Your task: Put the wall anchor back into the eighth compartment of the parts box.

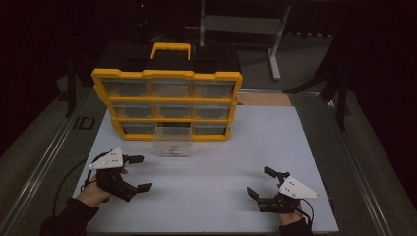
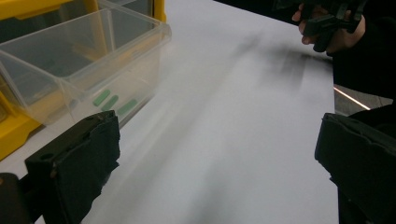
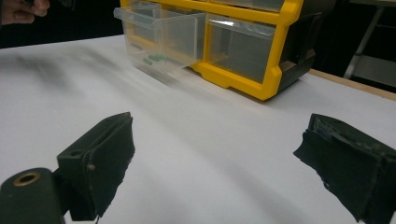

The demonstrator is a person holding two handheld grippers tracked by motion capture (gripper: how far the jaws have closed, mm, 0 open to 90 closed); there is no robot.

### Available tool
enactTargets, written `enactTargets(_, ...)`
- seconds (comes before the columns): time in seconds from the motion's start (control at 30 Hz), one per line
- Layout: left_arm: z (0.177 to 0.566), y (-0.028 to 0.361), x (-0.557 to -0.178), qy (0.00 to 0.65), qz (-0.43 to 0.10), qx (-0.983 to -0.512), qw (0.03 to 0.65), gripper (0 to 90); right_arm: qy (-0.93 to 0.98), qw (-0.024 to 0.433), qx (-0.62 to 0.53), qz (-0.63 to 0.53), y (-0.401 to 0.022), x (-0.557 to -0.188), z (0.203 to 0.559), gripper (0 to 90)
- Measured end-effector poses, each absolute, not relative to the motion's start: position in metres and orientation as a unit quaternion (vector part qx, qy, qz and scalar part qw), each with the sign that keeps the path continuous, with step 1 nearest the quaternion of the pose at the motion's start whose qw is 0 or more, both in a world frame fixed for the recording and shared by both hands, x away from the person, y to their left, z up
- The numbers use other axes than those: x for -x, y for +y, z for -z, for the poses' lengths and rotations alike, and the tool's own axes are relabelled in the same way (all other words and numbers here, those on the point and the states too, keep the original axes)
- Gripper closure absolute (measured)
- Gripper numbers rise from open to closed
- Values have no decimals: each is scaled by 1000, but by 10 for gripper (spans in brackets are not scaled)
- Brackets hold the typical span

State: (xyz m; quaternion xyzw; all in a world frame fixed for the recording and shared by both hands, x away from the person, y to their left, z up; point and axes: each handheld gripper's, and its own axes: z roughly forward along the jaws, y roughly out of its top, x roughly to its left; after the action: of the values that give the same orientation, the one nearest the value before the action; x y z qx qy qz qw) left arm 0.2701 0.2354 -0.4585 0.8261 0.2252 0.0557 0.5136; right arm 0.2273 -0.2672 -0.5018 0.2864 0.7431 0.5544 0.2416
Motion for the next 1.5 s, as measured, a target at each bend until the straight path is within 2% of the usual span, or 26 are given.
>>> enactTargets(0.67,494,239,-253,250,-68,-815,518,3,744,241,-286,-554,-267,-227,502,87)
enactTargets(1.5,517,234,-255,276,-136,-806,505,4,745,238,-283,-555,-267,-228,503,87)
